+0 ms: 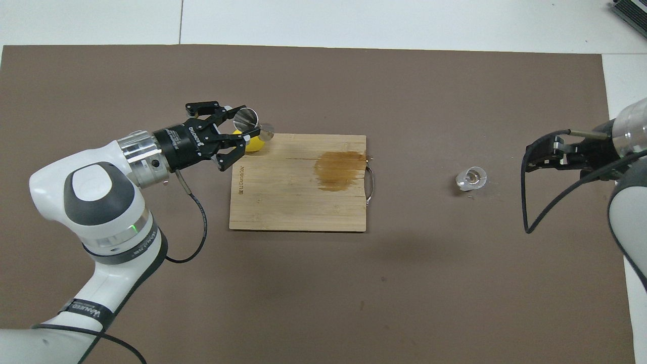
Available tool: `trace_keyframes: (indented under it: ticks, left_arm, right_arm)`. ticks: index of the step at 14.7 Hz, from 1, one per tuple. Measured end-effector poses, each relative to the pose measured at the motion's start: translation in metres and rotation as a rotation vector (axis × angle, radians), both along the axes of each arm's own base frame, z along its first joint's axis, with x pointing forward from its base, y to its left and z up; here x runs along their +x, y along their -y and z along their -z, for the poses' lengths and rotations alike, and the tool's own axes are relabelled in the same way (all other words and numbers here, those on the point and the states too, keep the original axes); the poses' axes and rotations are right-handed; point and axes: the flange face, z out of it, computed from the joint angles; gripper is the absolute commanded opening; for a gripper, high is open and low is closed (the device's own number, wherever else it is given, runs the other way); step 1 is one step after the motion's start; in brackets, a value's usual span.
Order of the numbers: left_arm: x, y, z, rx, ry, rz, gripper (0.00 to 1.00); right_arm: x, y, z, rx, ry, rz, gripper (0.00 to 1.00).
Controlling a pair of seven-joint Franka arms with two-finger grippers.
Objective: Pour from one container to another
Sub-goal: 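Carry the metal cup with the left gripper onto the wooden board, then set the metal cup down while the right gripper reaches the glass cup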
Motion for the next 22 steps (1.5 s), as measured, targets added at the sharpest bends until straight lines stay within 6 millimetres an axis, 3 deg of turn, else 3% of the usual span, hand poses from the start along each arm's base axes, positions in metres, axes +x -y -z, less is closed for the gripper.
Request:
trace_keyframes:
  ticks: [5, 9, 12, 16, 22]
  left_arm:
    - [-0.037, 0.074, 0.009, 0.118, -0.005, -0.001, 0.00]
    - [-0.067, 0.119, 0.019, 0.158, -0.029, -0.012, 0.00]
    - [-0.070, 0.125, 0.021, 0.154, -0.037, -0.010, 0.00]
    - [-0.067, 0.136, 0.041, 0.153, -0.069, -0.007, 0.00]
    - [-0.059, 0.153, 0.061, 0.161, -0.088, 0.001, 0.00]
  right_arm:
    - [0.009, 0.002, 0.009, 0.015, 0.019, 0.334, 0.95]
    - [0.033, 0.034, 0.041, 0.083, 0.022, 0.641, 0.95]
    - [0.050, 0.060, 0.087, 0.140, -0.051, 0.859, 0.95]
    - [0.075, 0.102, 0.155, 0.192, -0.093, 1.032, 0.95]
    - [0.083, 0.127, 0.205, 0.267, -0.119, 1.167, 0.96]
